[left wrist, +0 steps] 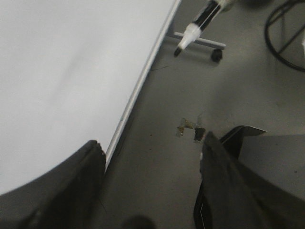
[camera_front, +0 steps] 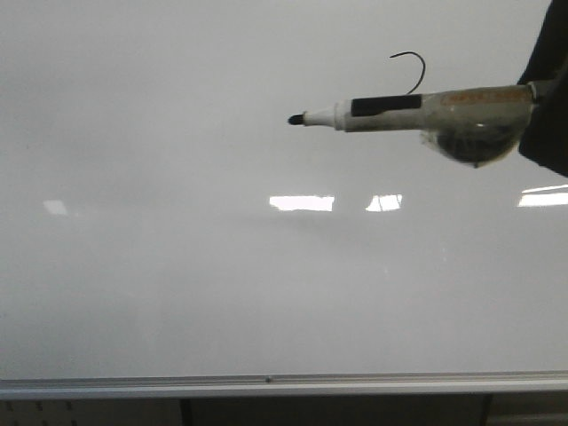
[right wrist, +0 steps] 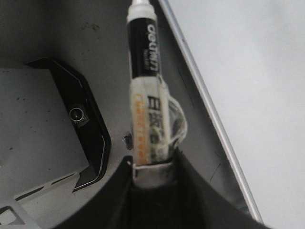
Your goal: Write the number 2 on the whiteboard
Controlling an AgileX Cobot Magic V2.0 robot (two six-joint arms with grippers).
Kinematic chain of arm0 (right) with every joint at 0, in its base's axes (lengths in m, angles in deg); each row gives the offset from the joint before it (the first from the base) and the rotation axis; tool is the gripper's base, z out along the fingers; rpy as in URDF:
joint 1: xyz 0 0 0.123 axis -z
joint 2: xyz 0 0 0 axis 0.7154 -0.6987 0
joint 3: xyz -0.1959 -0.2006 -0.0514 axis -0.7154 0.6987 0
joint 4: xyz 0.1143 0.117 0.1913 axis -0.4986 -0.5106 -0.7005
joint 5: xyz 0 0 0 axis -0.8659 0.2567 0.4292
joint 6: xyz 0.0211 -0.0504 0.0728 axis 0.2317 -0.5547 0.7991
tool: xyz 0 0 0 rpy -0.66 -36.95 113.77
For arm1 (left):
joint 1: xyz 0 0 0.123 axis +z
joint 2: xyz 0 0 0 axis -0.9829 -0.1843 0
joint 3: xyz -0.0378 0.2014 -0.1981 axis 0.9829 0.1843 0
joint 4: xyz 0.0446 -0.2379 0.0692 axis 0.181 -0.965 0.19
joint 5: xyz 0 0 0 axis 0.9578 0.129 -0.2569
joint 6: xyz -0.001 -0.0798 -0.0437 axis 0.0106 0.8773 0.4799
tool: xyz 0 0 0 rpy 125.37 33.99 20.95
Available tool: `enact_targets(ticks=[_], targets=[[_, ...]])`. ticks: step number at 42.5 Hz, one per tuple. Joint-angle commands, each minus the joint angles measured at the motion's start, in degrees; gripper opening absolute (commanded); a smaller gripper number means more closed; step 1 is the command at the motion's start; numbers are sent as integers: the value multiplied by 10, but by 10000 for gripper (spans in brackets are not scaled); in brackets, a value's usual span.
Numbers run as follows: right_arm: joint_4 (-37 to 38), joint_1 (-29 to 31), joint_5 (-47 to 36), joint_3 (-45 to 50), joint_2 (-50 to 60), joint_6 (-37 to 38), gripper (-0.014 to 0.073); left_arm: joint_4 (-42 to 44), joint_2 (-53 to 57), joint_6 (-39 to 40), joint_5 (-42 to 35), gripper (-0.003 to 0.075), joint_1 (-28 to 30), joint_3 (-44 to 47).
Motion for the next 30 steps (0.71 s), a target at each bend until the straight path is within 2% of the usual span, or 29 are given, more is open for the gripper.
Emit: enact_targets(ticks=[1, 11, 17, 24, 27, 30], targets=[[-17, -30, -10, -23, 13, -15, 50, -27, -23, -19, -33, 430, -52, -32], [-24, -51, -12, -26, 13, -15, 50, -27, -105, -29, -88, 430, -153, -46], [-24, -51, -15, -26, 13, -15, 50, -27, -142, -31, -126, 430, -178, -46], [-24, -51, -18, -26, 13, -15, 50, -27, -168, -32, -147, 426, -180, -46], [-24, -51, -18, -26, 13, -15, 50, -27, -170, -32, -149, 397, -180, -46], [-24, -51, -18, -26, 13, -15, 50, -27, -171, -32, -156, 321, -180, -46]])
